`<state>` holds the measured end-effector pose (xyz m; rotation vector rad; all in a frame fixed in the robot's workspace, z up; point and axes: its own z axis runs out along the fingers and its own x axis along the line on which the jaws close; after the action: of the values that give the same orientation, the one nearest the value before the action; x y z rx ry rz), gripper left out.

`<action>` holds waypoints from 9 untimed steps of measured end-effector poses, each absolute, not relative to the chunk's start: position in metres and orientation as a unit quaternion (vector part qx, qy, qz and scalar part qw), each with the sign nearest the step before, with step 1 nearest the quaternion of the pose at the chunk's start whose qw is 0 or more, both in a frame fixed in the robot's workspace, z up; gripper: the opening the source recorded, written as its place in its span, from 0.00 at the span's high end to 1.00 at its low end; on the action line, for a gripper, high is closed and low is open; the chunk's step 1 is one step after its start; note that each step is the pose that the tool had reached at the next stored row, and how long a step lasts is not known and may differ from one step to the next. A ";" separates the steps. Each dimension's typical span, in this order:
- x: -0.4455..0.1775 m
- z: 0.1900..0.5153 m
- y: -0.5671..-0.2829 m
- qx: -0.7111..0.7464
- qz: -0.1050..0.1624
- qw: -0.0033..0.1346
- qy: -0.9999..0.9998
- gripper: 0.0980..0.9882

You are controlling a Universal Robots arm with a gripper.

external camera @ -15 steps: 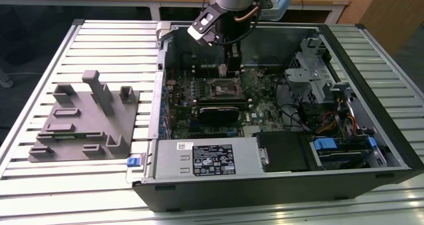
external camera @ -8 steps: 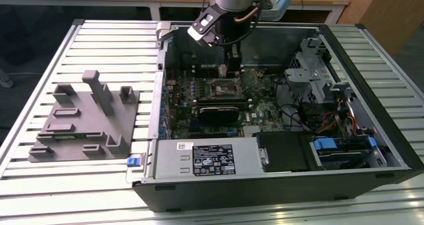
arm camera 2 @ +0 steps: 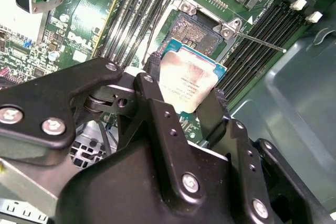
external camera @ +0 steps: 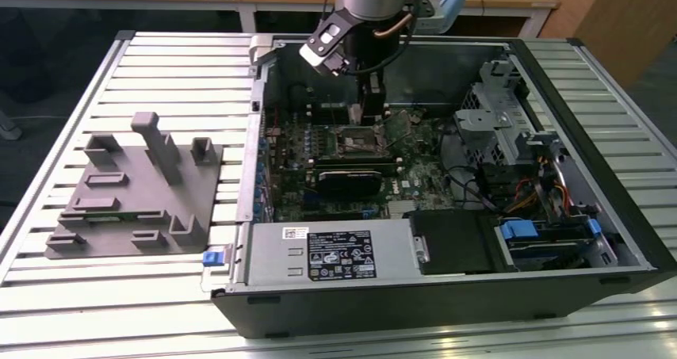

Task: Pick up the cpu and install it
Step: 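Place the cpu into insertion slot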

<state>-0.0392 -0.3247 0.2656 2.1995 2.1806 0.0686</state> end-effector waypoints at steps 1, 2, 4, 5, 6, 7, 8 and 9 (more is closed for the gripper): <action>-0.039 0.265 -0.324 0.709 0.022 0.022 0.704 0.51; -0.039 0.265 -0.324 0.707 0.022 0.022 0.706 0.51; -0.039 0.265 -0.324 0.701 0.022 0.022 0.712 0.51; -0.039 0.265 -0.324 0.699 0.022 0.021 0.714 0.51; -0.039 0.264 -0.324 0.698 0.023 0.021 0.715 0.51; -0.039 0.264 -0.323 0.698 0.023 0.021 0.715 0.51; -0.039 0.264 -0.323 0.698 0.022 0.021 0.715 0.51; -0.039 0.263 -0.322 0.698 0.022 0.021 0.715 0.51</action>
<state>-0.0392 -0.3225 0.2633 2.1642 2.2166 0.0697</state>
